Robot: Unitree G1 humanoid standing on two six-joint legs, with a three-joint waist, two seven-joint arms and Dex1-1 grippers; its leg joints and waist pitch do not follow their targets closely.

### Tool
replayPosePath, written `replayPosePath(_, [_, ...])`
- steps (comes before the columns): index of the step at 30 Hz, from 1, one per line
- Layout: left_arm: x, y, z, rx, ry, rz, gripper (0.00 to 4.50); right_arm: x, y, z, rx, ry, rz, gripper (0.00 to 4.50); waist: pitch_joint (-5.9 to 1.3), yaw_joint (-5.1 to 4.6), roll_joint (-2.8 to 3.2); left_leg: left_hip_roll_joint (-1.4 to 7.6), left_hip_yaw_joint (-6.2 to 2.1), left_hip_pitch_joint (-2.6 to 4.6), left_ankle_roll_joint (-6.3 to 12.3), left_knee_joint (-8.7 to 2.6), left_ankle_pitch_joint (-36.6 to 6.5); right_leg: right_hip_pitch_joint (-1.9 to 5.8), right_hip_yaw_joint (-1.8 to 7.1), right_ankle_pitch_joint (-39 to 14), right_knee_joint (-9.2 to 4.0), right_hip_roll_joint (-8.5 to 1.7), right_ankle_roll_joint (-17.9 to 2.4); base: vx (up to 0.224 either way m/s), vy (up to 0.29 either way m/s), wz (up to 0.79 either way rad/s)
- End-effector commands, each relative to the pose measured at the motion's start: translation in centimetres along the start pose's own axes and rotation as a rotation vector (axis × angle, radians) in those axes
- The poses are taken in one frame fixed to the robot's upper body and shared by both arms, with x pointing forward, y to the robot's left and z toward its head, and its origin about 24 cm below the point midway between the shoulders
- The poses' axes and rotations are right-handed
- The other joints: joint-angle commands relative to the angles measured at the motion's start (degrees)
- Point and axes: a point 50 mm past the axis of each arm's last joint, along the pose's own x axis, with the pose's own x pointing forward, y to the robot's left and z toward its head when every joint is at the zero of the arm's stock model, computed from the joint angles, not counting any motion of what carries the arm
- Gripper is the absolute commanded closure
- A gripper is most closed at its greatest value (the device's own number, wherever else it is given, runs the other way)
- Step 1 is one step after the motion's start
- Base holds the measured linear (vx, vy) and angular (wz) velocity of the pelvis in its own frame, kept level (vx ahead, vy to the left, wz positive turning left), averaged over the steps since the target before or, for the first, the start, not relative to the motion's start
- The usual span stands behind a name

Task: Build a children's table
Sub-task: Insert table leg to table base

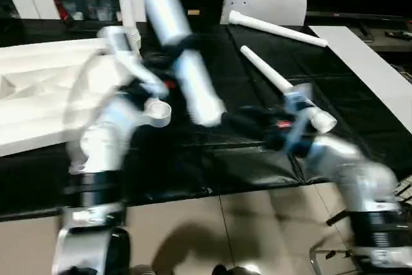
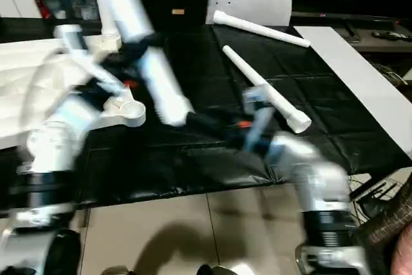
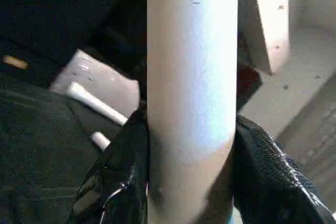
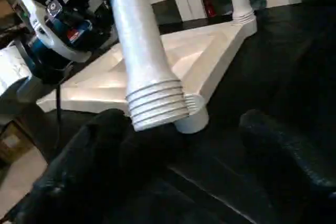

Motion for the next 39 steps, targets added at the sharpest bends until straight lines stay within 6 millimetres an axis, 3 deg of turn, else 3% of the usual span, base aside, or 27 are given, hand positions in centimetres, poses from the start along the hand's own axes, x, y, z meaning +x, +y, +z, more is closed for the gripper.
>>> replayPosePath(1, [0.7, -0.6, 0.1, 0.038, 0.015, -0.025, 2.63, -1.1, 0.3, 1.4, -0.016, -0.044, 0.029, 0.23, -4.76, -0.07, 0.46, 0.24, 0.51, -0.18, 4.52, -3.65, 1.8, 4.60, 4.07, -14.9, -3.44, -4.61, -0.1, 0.000, 0.000, 0.00])
replayPosePath(9, [1.0, -1.1, 0.2, 0.050, 0.018, -0.053, 2.63, -1.5, -0.8, 4.0, -0.037, -0.149, -0.049, 0.00, -4.68, -0.13, 0.39, 0.10, 0.60, -0.20, 4.36, -3.68, 1.2, 4.53, 3.96, -17.0, -3.72, -4.66, -0.8, 0.000, 0.000, 0.00])
replayPosePath(13, [1.2, -1.8, 0.3, 0.082, 0.042, -0.105, 2.63, -1.2, -0.8, 4.6, -0.075, -0.085, -0.035, 0.00, -4.69, -0.08, 0.30, 0.04, 0.62, -0.22, 4.40, -3.62, 1.3, 4.61, 3.99, -17.1, -3.71, -4.60, -0.4, 0.000, 0.000, 0.00])
replayPosePath(16, [1.4, -2.6, 0.4, 0.113, 0.069, -0.159, 2.63, -0.6, -0.7, 4.5, -0.138, 0.010, -0.026, 0.00, -4.76, -0.16, -0.04, 0.14, 0.55, -0.35, 4.41, -3.55, 2.3, 4.61, 4.00, -15.7, -3.38, -4.52, -0.7, 0.000, 0.000, 0.00])
replayPosePath(22, [1.6, -4.9, 0.1, 0.245, 0.146, -0.272, 2.63, 1.4, 0.6, 4.4, -0.212, 0.122, 0.052, 0.00, -4.63, -0.27, 0.07, 0.25, 0.62, -0.32, 4.56, -3.58, 2.2, 4.49, 4.11, -16.3, -3.29, -4.65, -1.3, 0.000, 0.000, 0.00])
replayPosePath(23, [1.7, -5.2, 0.0, 0.267, 0.157, -0.280, 2.63, 1.8, 0.8, 4.3, -0.217, 0.138, 0.062, 0.00, -4.60, -0.33, -0.17, 0.27, 0.66, -0.31, 4.35, -3.58, 2.0, 4.51, 4.13, -16.7, -3.37, -4.68, -1.2, 0.000, 0.000, 0.00])
replayPosePath(33, [1.7, -7.1, -1.1, 0.372, 0.232, -0.369, 2.63, 4.5, 1.6, 2.6, -0.277, 0.247, 0.107, 0.00, -4.59, -0.44, -0.11, 0.21, 0.65, -0.45, 3.13, -3.61, 1.5, 4.45, 4.24, -17.4, -3.31, -4.72, -0.2, 0.000, 0.000, 0.00])
replayPosePath(39, [1.7, -7.8, -1.5, 0.360, 0.239, -0.401, 2.63, 5.6, 1.7, 2.8, -0.286, 0.206, 0.111, 0.49, -4.46, -0.50, -0.22, 0.13, 0.74, -0.54, 3.04, -3.62, 1.3, 4.41, 4.33, -17.2, -3.23, -4.66, -0.4, 0.000, 0.000, 0.00])
